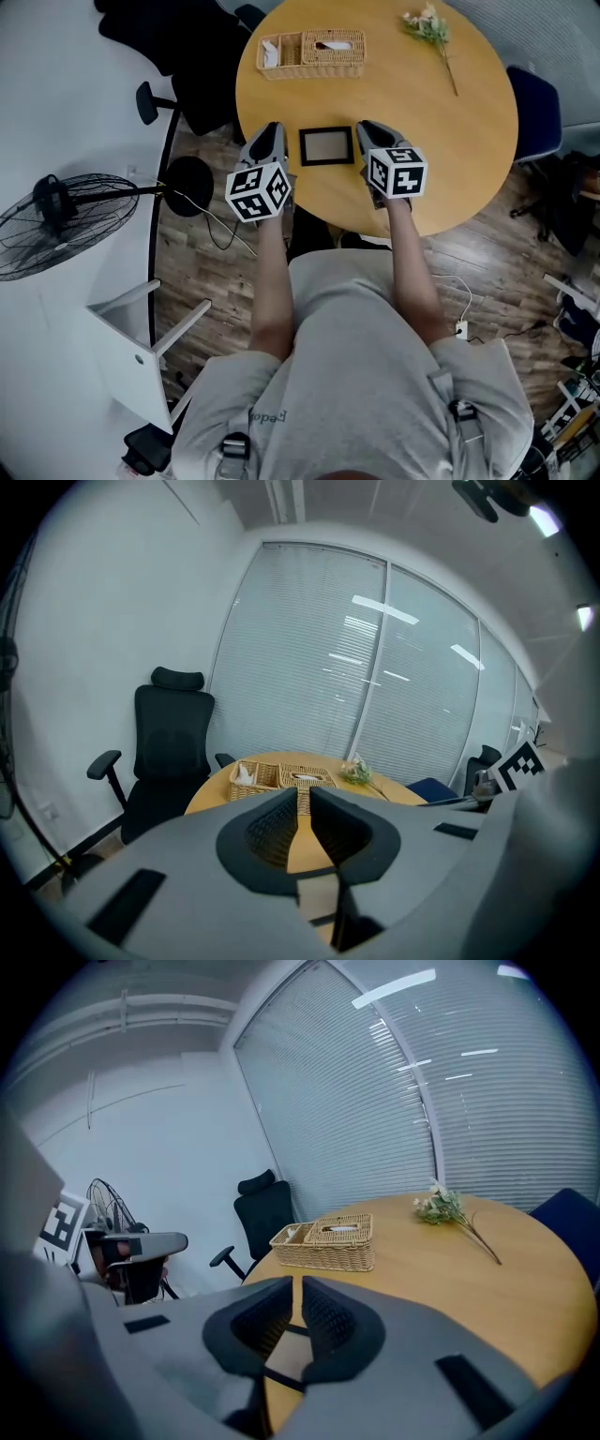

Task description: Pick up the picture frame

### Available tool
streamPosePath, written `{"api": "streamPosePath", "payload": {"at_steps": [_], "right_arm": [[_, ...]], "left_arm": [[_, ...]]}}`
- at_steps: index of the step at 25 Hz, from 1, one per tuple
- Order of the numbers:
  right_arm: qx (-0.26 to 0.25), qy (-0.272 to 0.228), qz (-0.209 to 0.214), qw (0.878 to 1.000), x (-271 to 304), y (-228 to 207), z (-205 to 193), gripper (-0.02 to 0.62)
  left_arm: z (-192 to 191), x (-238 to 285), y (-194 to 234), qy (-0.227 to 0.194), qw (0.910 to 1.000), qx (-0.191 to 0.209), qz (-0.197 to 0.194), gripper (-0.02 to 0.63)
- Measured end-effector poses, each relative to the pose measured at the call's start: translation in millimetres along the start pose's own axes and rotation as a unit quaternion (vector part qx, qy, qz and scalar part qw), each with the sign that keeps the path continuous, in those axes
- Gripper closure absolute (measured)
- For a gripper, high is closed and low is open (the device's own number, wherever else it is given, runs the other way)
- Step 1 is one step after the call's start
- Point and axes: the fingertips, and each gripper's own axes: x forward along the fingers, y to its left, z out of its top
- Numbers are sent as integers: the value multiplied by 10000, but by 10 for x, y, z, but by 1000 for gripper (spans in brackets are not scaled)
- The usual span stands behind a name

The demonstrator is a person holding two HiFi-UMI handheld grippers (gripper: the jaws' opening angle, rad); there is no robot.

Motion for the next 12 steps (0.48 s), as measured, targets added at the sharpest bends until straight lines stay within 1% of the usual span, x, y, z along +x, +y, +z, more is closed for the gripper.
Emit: {"api": "streamPosePath", "payload": {"at_steps": [2, 5, 8, 12], "right_arm": [[26, 54, 15, 10000, 29, -10, -38, 540], [59, 108, 26, 9999, 58, -18, -84, 530], [74, 180, 31, 9998, 86, -10, -146, 508], [103, 342, 38, 9994, 158, 9, -292, 492]], "left_arm": [[-49, 39, 27, 70, 10000, -32, 3, 518], [-120, 80, 40, 160, 9998, -74, 11, 511], [-221, 114, 46, 292, 9996, -60, 1, 500], [-390, 173, 75, 484, 9986, -182, -76, 500]]}}
